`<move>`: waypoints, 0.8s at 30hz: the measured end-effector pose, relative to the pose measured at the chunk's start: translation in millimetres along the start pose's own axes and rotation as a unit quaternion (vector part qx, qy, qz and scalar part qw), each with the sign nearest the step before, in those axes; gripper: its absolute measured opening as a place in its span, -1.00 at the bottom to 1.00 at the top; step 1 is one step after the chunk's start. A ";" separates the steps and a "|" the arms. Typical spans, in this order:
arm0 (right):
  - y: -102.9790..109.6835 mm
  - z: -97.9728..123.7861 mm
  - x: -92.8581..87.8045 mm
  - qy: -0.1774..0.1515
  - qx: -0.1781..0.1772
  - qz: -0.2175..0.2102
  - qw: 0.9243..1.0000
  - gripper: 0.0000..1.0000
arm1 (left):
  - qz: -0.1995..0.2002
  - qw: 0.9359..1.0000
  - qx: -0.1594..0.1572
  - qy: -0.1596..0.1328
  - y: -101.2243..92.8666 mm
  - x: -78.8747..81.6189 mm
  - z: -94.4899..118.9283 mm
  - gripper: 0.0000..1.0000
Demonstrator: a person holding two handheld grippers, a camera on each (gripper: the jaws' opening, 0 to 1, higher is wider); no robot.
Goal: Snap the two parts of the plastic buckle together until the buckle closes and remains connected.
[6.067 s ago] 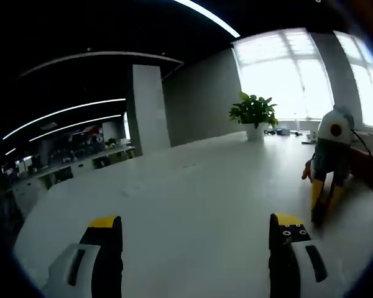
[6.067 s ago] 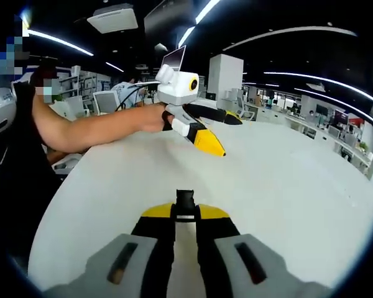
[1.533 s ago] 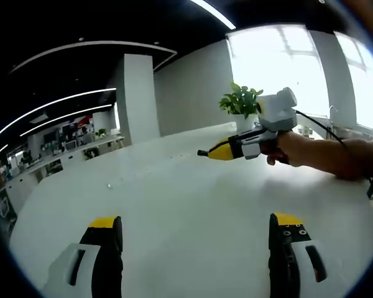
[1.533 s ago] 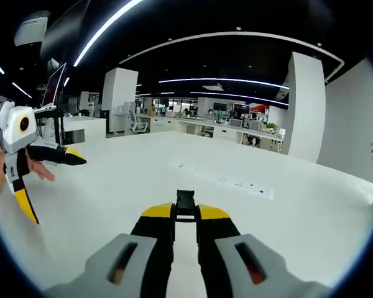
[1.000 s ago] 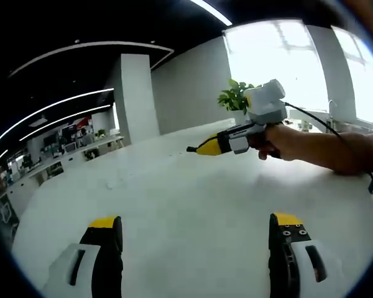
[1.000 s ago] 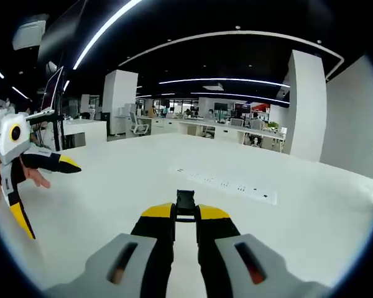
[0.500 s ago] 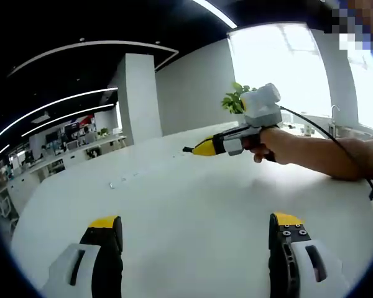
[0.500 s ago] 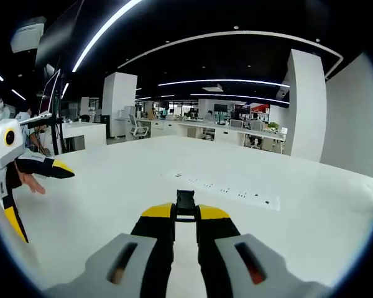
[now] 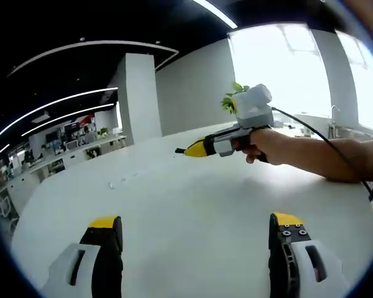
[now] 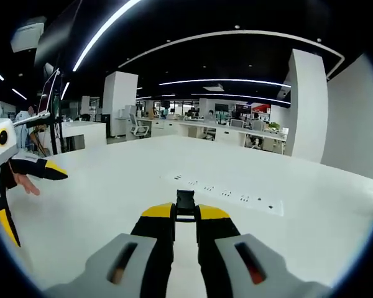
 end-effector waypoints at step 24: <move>-8.5 -34.0 8.6 0.000 0.004 -0.004 1.000 -0.78 | -0.004 1.000 -0.009 0.000 1.0 2.9 -5.2 0.99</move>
Point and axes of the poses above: the point that each gripper's makers call its tool centre point, and the gripper's own axes: z roughly backward along the fingers, y roughly to its left, x roughly out of its top, the point moved 9 cm from there along z, roughly backward along the fingers, and after that the axes turned 2 degrees about z, right-handed, at the moved point
